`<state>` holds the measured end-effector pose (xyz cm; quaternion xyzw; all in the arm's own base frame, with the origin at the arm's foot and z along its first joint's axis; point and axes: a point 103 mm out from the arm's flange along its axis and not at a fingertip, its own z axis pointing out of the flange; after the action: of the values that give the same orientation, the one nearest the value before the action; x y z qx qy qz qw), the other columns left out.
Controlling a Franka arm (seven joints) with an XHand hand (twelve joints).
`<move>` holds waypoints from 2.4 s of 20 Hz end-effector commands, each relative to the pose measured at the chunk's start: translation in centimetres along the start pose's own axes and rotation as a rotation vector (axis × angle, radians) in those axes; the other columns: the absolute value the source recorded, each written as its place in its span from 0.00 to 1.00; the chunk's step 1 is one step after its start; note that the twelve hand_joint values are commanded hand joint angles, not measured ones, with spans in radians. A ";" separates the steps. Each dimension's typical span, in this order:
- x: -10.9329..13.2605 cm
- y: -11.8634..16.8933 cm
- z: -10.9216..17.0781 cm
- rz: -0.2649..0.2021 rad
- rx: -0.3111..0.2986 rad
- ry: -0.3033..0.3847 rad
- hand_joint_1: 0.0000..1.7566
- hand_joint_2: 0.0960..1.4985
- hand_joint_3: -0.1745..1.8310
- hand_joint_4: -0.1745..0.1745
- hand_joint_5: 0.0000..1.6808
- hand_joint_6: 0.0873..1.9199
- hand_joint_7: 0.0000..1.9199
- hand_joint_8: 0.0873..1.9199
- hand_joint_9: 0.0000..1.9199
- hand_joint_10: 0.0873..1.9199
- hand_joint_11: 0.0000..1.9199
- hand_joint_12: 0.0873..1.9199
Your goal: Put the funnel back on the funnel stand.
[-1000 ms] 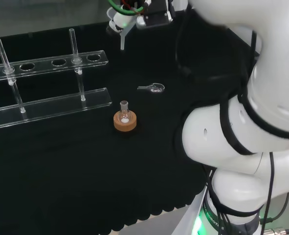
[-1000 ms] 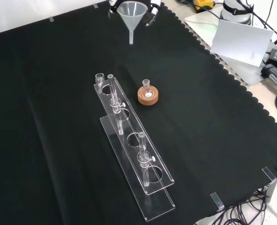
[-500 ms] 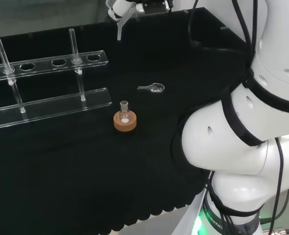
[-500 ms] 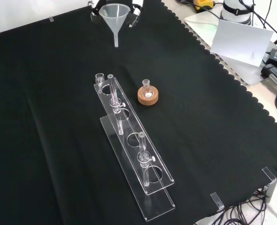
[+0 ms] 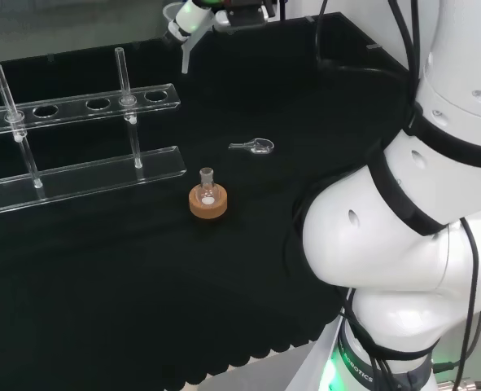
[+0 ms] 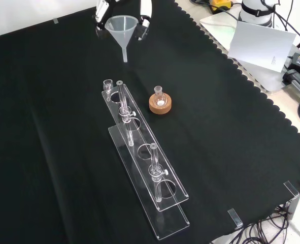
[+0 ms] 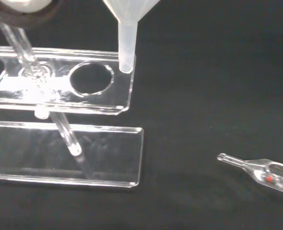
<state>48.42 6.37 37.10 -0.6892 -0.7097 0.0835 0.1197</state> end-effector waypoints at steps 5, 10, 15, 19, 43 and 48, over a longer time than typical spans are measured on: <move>1.9 1.0 1.0 -0.048 -0.012 -0.006 0.48 0.51 0.32 0.40 0.51 0.38 0.43 0.39 0.65 0.15 0.47 0.51; 2.6 1.8 1.3 -0.065 -0.009 -0.005 0.48 0.50 0.32 0.40 0.51 0.38 0.43 0.39 0.65 0.15 0.48 0.51; 2.9 2.7 1.8 -0.077 -0.011 -0.008 0.48 0.50 0.32 0.39 0.51 0.38 0.43 0.39 0.65 0.15 0.48 0.51; 3.0 3.6 2.4 -0.082 -0.006 -0.009 0.49 0.50 0.32 0.39 0.51 0.38 0.43 0.39 0.65 0.15 0.48 0.50; 3.0 6.7 5.3 -0.095 -0.026 -0.009 0.49 0.50 0.32 0.38 0.51 0.38 0.43 0.39 0.66 0.15 0.49 0.50; 2.8 7.2 6.3 -0.093 -0.018 -0.003 0.49 0.50 0.32 0.38 0.51 0.38 0.43 0.39 0.66 0.14 0.48 0.49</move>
<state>53.22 9.89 29.87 -0.6550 -0.7432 0.0739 0.1145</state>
